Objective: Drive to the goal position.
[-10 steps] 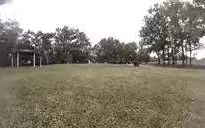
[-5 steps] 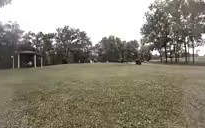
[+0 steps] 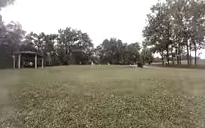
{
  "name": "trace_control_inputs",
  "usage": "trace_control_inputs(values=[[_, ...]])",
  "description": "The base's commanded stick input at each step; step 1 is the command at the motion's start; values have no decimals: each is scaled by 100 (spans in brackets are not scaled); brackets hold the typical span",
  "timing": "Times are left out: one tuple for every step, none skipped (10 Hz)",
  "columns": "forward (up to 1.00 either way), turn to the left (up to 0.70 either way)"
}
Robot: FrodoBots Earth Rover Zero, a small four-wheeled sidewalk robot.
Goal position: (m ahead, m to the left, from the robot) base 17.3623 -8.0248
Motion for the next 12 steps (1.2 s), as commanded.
trace_control_inputs(values=[[70,0],[70,0],[70,0],[70,0],[70,0],[70,0],[70,0],[70,-1],[70,-10],[70,0],[70,-13],[70,-14]])
